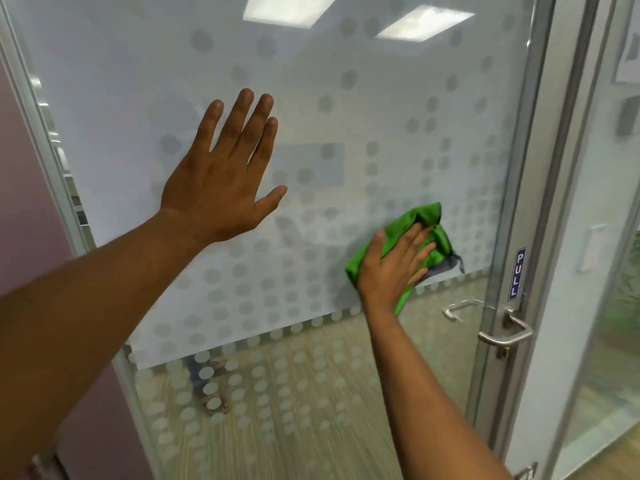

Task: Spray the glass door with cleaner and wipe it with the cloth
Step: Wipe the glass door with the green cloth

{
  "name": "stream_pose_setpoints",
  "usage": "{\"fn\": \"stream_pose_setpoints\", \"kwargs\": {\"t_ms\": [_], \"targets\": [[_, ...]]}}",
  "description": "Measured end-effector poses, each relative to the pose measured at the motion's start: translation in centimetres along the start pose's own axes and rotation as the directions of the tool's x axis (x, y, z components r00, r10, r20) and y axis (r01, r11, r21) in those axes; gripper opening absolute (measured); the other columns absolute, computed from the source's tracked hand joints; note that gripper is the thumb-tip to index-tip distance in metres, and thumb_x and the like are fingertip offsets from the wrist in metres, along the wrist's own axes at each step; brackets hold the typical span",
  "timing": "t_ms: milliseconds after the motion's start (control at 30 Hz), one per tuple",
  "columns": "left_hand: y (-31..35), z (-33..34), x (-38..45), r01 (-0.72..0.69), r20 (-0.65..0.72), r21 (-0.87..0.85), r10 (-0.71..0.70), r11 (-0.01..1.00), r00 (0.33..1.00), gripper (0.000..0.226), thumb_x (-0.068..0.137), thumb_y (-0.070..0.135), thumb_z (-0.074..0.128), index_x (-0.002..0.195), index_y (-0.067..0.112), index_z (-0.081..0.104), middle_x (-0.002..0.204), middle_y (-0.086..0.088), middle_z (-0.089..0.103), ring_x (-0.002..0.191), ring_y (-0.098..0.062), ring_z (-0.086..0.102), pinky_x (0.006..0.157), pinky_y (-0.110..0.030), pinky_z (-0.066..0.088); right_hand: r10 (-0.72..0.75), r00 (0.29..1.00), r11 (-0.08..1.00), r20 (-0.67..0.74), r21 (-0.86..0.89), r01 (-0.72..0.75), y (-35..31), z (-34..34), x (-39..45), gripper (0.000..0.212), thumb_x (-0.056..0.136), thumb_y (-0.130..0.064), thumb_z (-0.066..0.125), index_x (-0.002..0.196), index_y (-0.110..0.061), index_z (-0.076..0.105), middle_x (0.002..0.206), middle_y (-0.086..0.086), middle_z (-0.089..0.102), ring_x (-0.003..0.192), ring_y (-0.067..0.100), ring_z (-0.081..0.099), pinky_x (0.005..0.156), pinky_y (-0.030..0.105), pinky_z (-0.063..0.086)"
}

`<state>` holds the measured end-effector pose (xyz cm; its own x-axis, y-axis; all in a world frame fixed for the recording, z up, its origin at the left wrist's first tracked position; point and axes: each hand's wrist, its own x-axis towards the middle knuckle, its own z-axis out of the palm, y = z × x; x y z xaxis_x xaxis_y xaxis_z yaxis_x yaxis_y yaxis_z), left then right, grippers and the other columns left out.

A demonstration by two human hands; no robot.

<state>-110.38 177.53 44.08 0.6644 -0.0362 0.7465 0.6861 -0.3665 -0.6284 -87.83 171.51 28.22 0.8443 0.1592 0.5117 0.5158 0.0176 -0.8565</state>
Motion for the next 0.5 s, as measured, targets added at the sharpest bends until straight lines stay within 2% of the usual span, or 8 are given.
{"fn": "stream_pose_setpoints", "kwargs": {"t_ms": [67,167,267,333,367,400,433,500], "targets": [[0.0,-0.1,0.0,-0.001,0.002,-0.014,0.001,1.0,1.0,0.086,0.099,0.063,0.006,0.16,0.002,0.003,0.169,-0.02,-0.009,0.157,-0.037,-0.007,0.126,-0.057,0.004,-0.022,0.999,0.999,0.031,0.032,0.021,0.4,0.1,-2.3,0.067,0.101,-0.044,0.031,0.159,-0.016,0.013,0.168,0.001,0.004,0.154,0.026,-0.003,0.121,0.057,0.002],[0.0,-0.2,0.1,0.003,0.012,-0.028,-0.003,1.0,1.0,0.087,0.099,0.063,0.008,0.16,0.002,0.004,0.169,-0.019,-0.009,0.157,-0.036,-0.008,0.126,-0.056,0.003,-0.063,0.997,0.991,0.042,0.12,0.057,0.8,-0.4,-4.8,0.054,0.104,-0.023,0.038,0.156,-0.015,0.026,0.166,0.004,0.018,0.154,0.027,0.005,0.122,0.056,0.006],[0.0,-0.5,0.0,0.021,0.035,-0.026,-0.02,0.999,0.999,0.087,0.098,0.063,0.007,0.16,0.002,0.004,0.169,-0.019,-0.009,0.157,-0.036,-0.008,0.126,-0.056,0.002,-0.02,0.998,0.962,0.064,0.273,0.001,0.9,-1.5,-6.9,0.05,0.103,-0.024,0.037,0.153,-0.025,0.035,0.158,0.006,0.038,0.15,0.027,0.025,0.119,0.054,0.026],[0.2,-0.7,0.0,0.035,0.063,-0.031,-0.033,0.999,0.997,0.085,0.1,0.062,0.009,0.16,0.002,0.004,0.169,-0.02,-0.009,0.156,-0.037,-0.008,0.125,-0.056,0.001,0.06,0.993,0.935,0.101,0.344,-0.091,0.4,-2.3,-8.0,0.046,0.104,-0.028,0.037,0.149,-0.031,0.041,0.141,0.002,0.058,0.131,0.019,0.052,0.103,0.047,0.045],[0.4,-1.0,0.0,0.045,0.073,-0.038,-0.042,0.998,0.996,0.082,0.102,0.06,0.012,0.16,0.002,0.004,0.169,-0.02,-0.008,0.156,-0.037,-0.007,0.125,-0.056,0.001,0.1,0.988,0.91,0.119,0.391,-0.139,-0.1,-2.8,-8.6,0.043,0.104,-0.028,0.038,0.147,-0.034,0.043,0.126,-0.007,0.064,0.113,0.005,0.06,0.09,0.039,0.051],[0.7,-1.3,0.0,0.061,0.077,-0.057,-0.056,0.997,0.995,0.081,0.103,0.059,0.016,0.159,0.001,0.006,0.169,-0.021,-0.007,0.157,-0.037,-0.006,0.125,-0.056,0.002,0.137,0.981,0.878,0.14,0.441,-0.185,-0.4,-3.1,-9.1,0.041,0.105,-0.028,0.04,0.144,-0.037,0.046,0.112,-0.018,0.065,0.094,-0.008,0.061,0.079,0.029,0.05],[1.2,-1.5,0.0,0.076,0.076,-0.08,-0.07,0.994,0.995,0.082,0.102,0.058,0.022,0.159,0.001,0.009,0.168,-0.021,-0.005,0.157,-0.037,-0.005,0.125,-0.056,0.003,0.172,0.97,0.844,0.173,0.482,-0.235,-0.6,-3.4,-9.5,0.039,0.105,-0.027,0.041,0.141,-0.039,0.049,0.102,-0.023,0.064,0.084,-0.012,0.059,0.073,0.021,0.047],[2.6,-2.4,-0.5,0.073,0.05,-0.146,-0.067,0.987,0.997,0.081,0.102,0.055,0.03,0.158,-0.001,0.014,0.168,-0.022,-0.003,0.156,-0.038,-0.002,0.126,-0.055,0.005,0.222,0.939,0.761,0.261,0.555,-0.335,-0.9,-4.3,-10.2,0.037,0.104,-0.027,0.042,0.137,-0.039,0.054,0.104,-0.023,0.066,0.086,-0.011,0.061,0.074,0.017,0.05]]}}
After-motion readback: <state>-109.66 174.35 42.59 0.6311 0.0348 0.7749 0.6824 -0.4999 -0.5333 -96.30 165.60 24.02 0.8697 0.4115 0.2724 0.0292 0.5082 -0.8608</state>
